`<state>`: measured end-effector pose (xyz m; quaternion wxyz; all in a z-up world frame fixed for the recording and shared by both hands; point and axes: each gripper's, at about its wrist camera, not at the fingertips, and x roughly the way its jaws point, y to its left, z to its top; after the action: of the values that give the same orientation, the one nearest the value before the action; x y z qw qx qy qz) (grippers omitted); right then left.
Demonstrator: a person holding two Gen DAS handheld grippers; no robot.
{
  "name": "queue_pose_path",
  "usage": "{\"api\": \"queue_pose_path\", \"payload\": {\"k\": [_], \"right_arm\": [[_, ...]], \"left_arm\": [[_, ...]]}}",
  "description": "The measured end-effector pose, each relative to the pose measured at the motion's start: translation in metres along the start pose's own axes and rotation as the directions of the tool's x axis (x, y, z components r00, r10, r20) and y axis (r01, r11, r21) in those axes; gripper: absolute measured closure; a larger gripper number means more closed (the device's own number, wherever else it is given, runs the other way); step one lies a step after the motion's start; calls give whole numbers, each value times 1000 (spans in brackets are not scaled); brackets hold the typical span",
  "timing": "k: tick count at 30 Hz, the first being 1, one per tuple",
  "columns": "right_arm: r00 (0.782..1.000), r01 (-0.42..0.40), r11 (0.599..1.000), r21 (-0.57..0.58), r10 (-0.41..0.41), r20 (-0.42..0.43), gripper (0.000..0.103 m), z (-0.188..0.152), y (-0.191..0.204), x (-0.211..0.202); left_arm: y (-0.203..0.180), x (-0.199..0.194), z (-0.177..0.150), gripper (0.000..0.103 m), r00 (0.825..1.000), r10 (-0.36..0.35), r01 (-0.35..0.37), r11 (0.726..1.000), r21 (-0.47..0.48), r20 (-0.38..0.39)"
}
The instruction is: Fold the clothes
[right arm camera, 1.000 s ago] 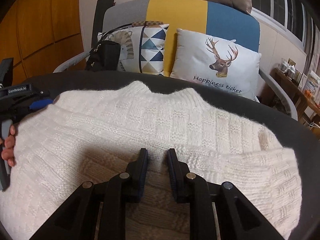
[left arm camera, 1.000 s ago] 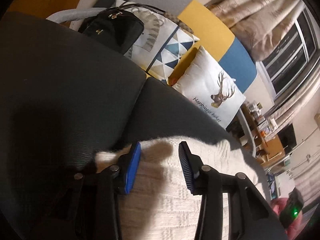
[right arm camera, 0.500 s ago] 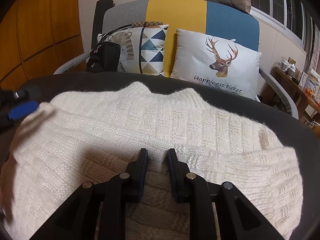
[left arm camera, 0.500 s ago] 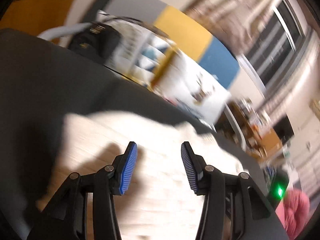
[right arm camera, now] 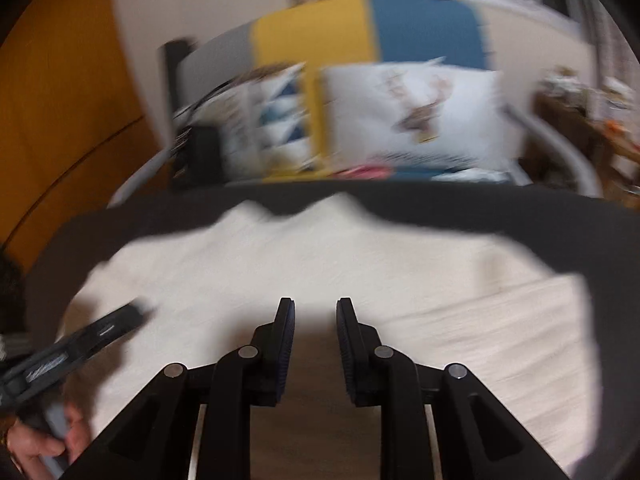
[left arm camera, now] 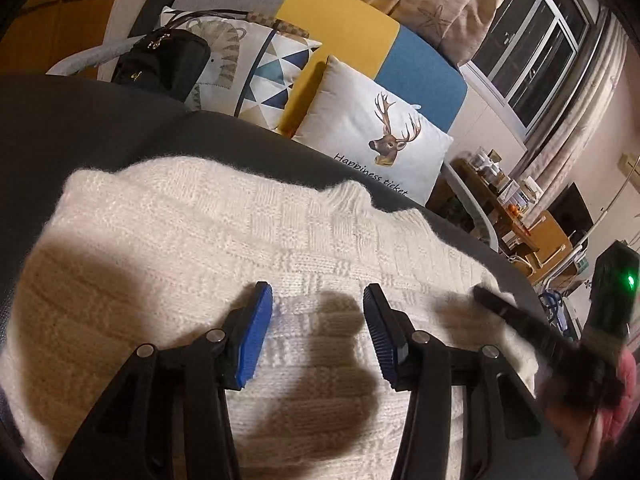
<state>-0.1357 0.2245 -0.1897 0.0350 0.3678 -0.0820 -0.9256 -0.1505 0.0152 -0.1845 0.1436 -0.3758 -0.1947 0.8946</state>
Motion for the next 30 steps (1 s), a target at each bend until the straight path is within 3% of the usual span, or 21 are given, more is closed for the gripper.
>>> {"api": "queue_pose_path", "payload": {"k": [4, 7, 10, 14, 15, 17, 20, 24, 26, 30], "right_arm": [[994, 97, 988, 123, -90, -63, 82, 23, -71, 18], [977, 157, 983, 94, -141, -157, 88, 29, -102, 41], [978, 179, 981, 70, -169, -121, 88, 32, -113, 42], [997, 80, 970, 231, -77, -24, 85, 26, -132, 13], [997, 52, 960, 275, -64, 34, 85, 15, -138, -7], [991, 86, 948, 307, -113, 73, 84, -2, -143, -37], [994, 25, 944, 328, -59, 95, 82, -26, -142, -66], [1000, 18, 978, 207, -19, 1, 82, -41, -116, -57], [995, 92, 974, 208, -82, -54, 87, -47, -118, -49], [990, 136, 960, 243, -122, -74, 88, -59, -134, -44]], "left_arm": [[1, 0, -1, 53, 1000, 3, -3, 1000, 2, 3], [2, 2, -1, 53, 1000, 1, -1, 1000, 1, 5], [2, 3, -1, 53, 1000, -3, 3, 1000, 0, 5], [5, 3, -1, 53, 1000, -15, 15, 1000, -8, 8], [5, 3, 0, 53, 1000, -16, 16, 1000, -8, 8], [5, 3, 0, 53, 1000, -16, 16, 1000, -8, 9], [6, 3, 0, 53, 1000, -16, 17, 1000, -8, 11], [6, 3, 0, 53, 1000, -21, 21, 1000, -12, 11], [7, 2, 0, 53, 1000, -28, 28, 999, -18, 12], [6, 3, 0, 53, 1000, -22, 23, 1000, -13, 10]]}}
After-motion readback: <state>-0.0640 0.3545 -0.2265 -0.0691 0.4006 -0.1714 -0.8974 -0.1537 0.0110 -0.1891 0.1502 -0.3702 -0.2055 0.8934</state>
